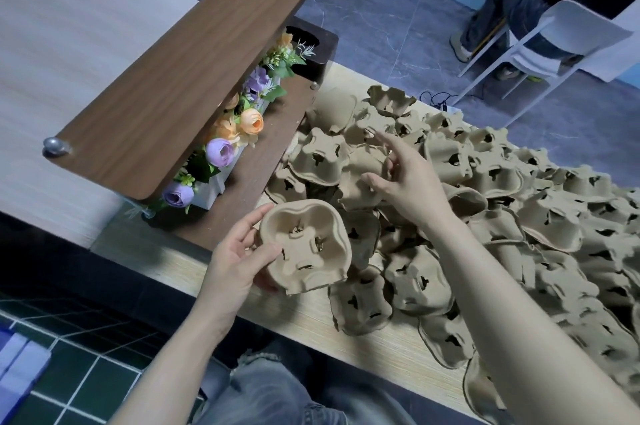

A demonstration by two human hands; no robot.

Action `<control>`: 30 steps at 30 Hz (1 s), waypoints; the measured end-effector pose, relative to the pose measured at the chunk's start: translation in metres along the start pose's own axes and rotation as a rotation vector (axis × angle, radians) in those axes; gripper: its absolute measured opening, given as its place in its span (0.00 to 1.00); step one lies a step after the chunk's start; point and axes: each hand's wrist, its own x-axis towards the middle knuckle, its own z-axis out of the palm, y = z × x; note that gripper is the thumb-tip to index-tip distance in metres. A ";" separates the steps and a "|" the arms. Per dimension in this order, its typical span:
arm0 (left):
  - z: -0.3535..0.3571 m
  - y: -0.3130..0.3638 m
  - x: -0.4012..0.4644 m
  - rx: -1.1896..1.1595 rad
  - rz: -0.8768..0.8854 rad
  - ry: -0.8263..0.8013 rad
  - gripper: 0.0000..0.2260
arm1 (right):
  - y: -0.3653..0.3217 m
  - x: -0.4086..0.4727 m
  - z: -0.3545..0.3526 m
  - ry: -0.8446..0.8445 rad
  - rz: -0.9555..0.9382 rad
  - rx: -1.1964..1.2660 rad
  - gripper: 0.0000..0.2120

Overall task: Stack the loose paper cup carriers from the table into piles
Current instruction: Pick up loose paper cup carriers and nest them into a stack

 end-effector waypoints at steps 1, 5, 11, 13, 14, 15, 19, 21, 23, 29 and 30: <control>0.001 0.000 0.001 0.000 0.000 -0.004 0.25 | -0.001 -0.006 -0.003 0.035 0.009 0.021 0.33; 0.004 0.002 0.006 0.012 -0.012 -0.024 0.27 | -0.006 -0.030 -0.018 0.171 0.068 0.103 0.38; 0.013 0.002 0.012 0.025 -0.025 -0.025 0.24 | -0.005 -0.057 -0.032 0.207 0.093 0.128 0.24; 0.017 0.002 0.014 0.031 -0.023 -0.026 0.23 | -0.001 -0.064 -0.034 0.209 0.108 0.171 0.21; 0.018 0.002 0.015 0.036 -0.023 -0.028 0.23 | 0.001 -0.067 -0.034 0.210 0.114 0.220 0.21; 0.020 0.002 0.016 0.038 -0.024 -0.028 0.23 | 0.003 -0.070 -0.034 0.208 0.116 0.274 0.20; 0.024 0.001 0.018 0.044 -0.023 -0.032 0.23 | 0.008 -0.081 -0.033 0.214 0.112 0.415 0.19; 0.026 0.001 0.019 0.041 -0.021 -0.034 0.23 | 0.013 -0.084 -0.032 0.221 0.103 0.445 0.18; 0.029 0.002 0.020 0.033 -0.020 -0.041 0.22 | 0.016 -0.087 -0.031 0.213 0.099 0.440 0.20; 0.031 0.001 0.022 0.035 -0.017 -0.064 0.26 | 0.015 -0.095 -0.034 0.196 -0.004 0.456 0.22; 0.032 0.000 0.022 0.034 -0.018 -0.065 0.26 | 0.014 -0.096 -0.034 0.197 -0.017 0.451 0.22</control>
